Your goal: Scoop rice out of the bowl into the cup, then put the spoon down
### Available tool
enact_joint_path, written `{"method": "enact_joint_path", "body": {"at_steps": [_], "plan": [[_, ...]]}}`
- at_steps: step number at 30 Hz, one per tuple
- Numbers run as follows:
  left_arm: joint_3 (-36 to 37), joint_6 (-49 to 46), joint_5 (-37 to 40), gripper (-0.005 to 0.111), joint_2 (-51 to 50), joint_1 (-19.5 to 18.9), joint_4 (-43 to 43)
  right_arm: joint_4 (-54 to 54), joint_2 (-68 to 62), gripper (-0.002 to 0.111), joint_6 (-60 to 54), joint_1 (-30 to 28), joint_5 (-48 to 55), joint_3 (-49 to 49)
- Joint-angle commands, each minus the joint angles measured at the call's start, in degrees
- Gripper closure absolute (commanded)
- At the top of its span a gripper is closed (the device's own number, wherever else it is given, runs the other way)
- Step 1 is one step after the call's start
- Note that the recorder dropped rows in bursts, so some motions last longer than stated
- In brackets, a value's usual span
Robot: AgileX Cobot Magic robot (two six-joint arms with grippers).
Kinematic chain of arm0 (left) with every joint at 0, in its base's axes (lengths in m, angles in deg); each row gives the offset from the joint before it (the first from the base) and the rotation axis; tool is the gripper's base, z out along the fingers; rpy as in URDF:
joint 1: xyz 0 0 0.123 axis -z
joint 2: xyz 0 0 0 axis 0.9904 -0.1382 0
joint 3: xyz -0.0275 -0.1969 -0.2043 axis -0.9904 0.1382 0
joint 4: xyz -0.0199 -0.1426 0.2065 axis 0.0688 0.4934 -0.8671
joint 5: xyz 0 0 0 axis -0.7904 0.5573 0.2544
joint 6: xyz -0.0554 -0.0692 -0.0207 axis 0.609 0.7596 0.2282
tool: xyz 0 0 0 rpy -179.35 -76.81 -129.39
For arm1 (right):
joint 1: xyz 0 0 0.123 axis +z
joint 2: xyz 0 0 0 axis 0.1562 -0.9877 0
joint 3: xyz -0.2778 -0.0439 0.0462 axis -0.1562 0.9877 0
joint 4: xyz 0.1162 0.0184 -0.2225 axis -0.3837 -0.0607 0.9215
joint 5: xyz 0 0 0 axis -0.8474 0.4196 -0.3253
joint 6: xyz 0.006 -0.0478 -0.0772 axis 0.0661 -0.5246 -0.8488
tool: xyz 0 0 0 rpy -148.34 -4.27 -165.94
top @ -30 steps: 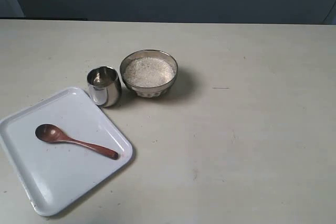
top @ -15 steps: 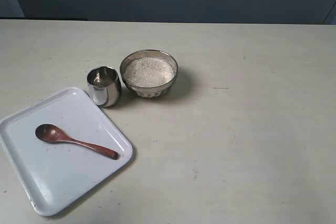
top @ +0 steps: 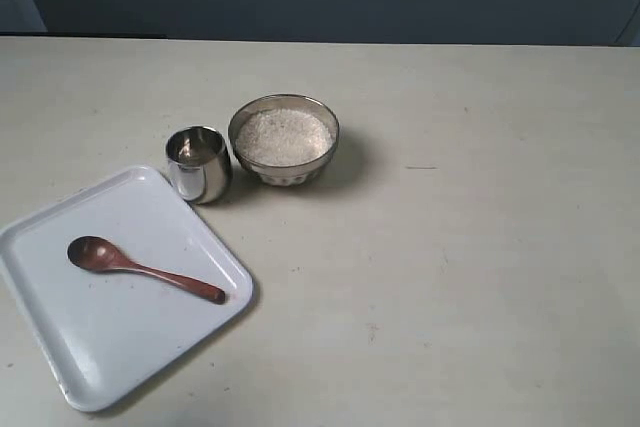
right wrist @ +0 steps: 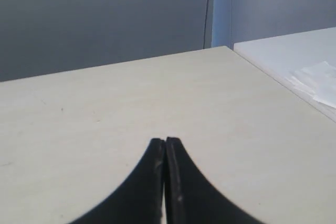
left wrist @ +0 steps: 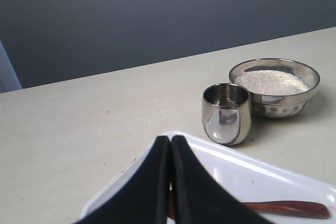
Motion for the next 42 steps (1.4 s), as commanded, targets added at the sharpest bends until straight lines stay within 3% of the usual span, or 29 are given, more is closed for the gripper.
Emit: {"method": "enact_joint_path", "body": {"at_steps": [1,42], "plan": [[-0.14,0.15,-0.85,0.106,0.25,0.29,-0.16,-2.73,0.34,0.108,-0.44,0.68,-2.65,0.46],[-0.14,0.15,-0.85,0.106,0.25,0.29,-0.05,-2.88,0.34,0.108,-0.44,1.26,-1.57,0.46]]}}
